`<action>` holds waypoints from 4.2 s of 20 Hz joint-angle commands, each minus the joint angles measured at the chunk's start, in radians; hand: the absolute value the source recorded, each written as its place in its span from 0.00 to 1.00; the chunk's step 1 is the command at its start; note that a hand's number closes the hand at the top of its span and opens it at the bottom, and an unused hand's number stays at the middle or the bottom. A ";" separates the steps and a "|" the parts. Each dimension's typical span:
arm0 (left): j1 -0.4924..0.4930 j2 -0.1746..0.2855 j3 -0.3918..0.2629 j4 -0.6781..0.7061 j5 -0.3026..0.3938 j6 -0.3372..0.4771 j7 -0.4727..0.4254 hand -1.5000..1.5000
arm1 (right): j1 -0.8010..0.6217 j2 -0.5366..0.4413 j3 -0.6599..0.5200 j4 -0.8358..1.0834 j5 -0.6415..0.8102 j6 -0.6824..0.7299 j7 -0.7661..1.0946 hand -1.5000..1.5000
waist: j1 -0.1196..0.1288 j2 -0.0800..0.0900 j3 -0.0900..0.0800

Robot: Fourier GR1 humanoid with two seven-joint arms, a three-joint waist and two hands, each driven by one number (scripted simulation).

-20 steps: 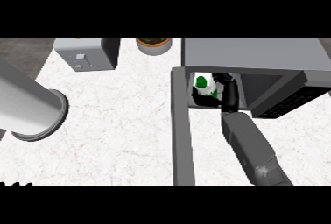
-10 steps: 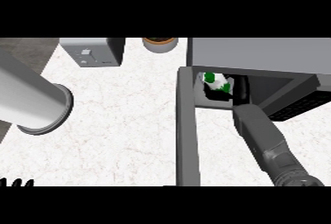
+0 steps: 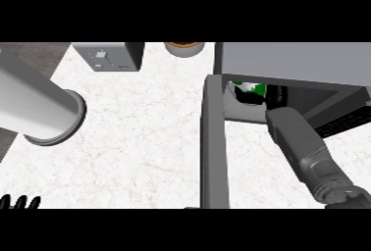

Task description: Pick up the milk, place it into the microwave and close the microwave

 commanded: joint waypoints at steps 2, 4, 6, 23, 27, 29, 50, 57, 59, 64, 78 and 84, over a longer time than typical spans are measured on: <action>0.008 0.001 0.010 0.029 -0.002 -0.020 -0.027 0.00 | -0.018 -0.048 -0.066 -0.018 -0.054 0.036 -0.054 1.00 | 0.006 0.000 0.001; -0.024 0.005 0.010 0.027 -0.005 -0.007 -0.009 0.00 | -0.028 -0.010 -0.071 -0.021 -0.052 -0.011 -0.085 1.00 | 0.011 0.006 0.001; -0.016 0.000 0.007 0.022 -0.011 -0.005 -0.014 0.00 | -0.042 -0.048 -0.071 -0.014 -0.040 -0.047 -0.089 1.00 | 0.022 0.010 0.001; -0.064 0.018 0.004 0.040 -0.011 -0.018 0.003 0.00 | 0.041 -0.139 -0.028 0.164 0.075 -0.521 0.187 0.00 | 0.050 0.059 -0.017; -0.086 0.030 0.006 0.048 -0.020 -0.021 0.007 0.00 | 0.043 -0.121 0.058 0.167 0.164 -0.587 0.311 0.00 | 0.079 0.048 -0.010; -0.111 0.029 0.009 0.078 -0.028 -0.021 -0.002 0.00 | 0.039 -0.109 0.087 0.167 0.196 -0.591 0.378 0.00 | 0.078 0.046 -0.010; -0.111 0.033 0.035 0.097 -0.037 -0.032 -0.036 0.00 | -0.085 0.079 0.028 0.063 0.134 -0.085 0.129 0.00 | 0.044 0.012 0.004; -0.086 0.025 0.031 0.086 -0.045 -0.028 -0.035 0.00 | -0.001 0.081 -0.066 0.011 0.042 0.116 -0.015 0.00 | -0.012 -0.006 0.003; -0.058 0.030 0.030 0.102 -0.027 -0.060 -0.048 0.00 | 0.024 0.111 -0.087 0.014 0.021 0.128 -0.043 0.00 | -0.008 -0.008 0.002; -0.044 0.015 0.042 0.089 -0.045 -0.040 -0.057 0.00 | 0.085 0.098 -0.109 0.034 0.001 0.256 -0.113 0.00 | -0.037 -0.020 -0.001; -0.022 -0.009 -0.002 0.056 -0.105 -0.039 -0.003 0.00 | 0.283 0.086 -0.121 -0.006 -0.020 0.503 -0.301 0.00 | -0.091 -0.041 -0.003; -0.010 -0.014 -0.035 0.001 -0.161 -0.021 0.053 0.00 | 0.436 0.133 -0.058 -0.102 0.009 0.530 -0.329 0.00 | -0.114 -0.051 -0.005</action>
